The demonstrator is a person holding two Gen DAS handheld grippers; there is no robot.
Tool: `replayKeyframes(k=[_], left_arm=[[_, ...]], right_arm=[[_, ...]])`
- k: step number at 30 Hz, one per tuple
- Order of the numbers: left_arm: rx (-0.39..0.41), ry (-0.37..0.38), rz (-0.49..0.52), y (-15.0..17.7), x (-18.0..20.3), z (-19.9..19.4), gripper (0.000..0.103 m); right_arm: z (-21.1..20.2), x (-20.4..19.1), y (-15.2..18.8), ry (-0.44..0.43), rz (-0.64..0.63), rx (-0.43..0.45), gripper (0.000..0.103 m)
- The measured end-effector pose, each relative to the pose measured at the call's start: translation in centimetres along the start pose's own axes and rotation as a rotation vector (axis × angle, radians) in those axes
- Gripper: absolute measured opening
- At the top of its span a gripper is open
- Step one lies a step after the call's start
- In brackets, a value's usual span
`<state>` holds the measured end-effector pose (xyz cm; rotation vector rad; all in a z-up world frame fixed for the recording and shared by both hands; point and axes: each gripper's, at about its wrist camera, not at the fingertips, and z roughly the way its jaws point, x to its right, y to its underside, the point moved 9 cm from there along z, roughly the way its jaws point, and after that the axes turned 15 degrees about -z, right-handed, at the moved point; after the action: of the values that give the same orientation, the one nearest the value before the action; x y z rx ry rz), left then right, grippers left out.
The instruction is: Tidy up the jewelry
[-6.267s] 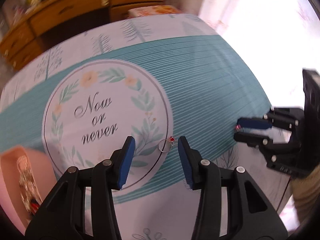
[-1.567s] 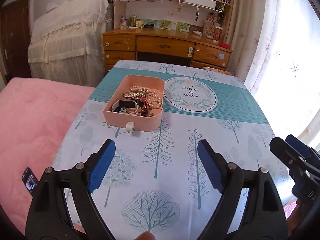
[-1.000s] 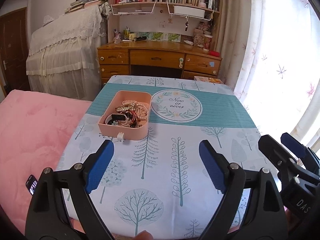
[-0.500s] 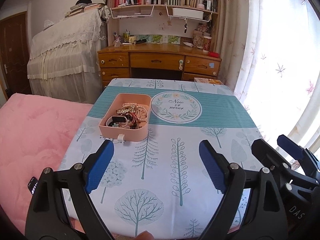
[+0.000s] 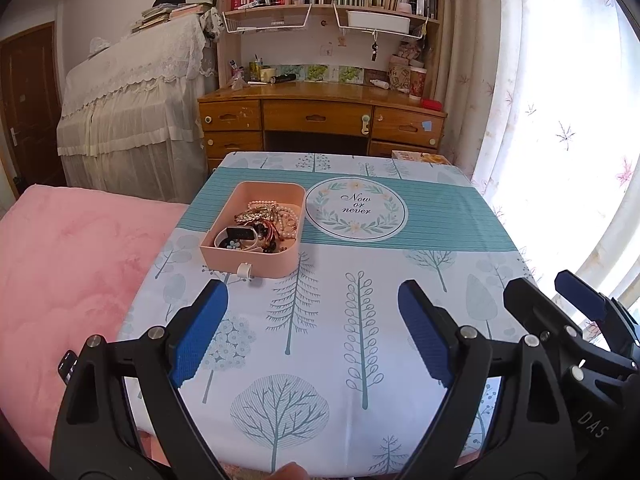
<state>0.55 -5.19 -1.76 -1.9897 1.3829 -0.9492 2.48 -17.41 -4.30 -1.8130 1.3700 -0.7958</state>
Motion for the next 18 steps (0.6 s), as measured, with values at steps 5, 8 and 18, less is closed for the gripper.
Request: replayKeyframes(k=[5, 8, 18], left_arm=[[0.002, 0.000, 0.001, -0.05, 0.05, 0.00, 0.086], [0.001, -0.001, 0.001, -0.04, 0.04, 0.01, 0.086], [-0.006, -0.008, 0.005, 0.11, -0.46, 0.18, 0.086]], right_arm=[[0.17, -0.09, 0.23, -0.003, 0.003, -0.002, 0.086], [0.11, 0.08, 0.11, -0.002, 0.002, -0.001, 0.086], [0.94, 0.06, 0.93, -0.010, 0.010, -0.011, 0.086]])
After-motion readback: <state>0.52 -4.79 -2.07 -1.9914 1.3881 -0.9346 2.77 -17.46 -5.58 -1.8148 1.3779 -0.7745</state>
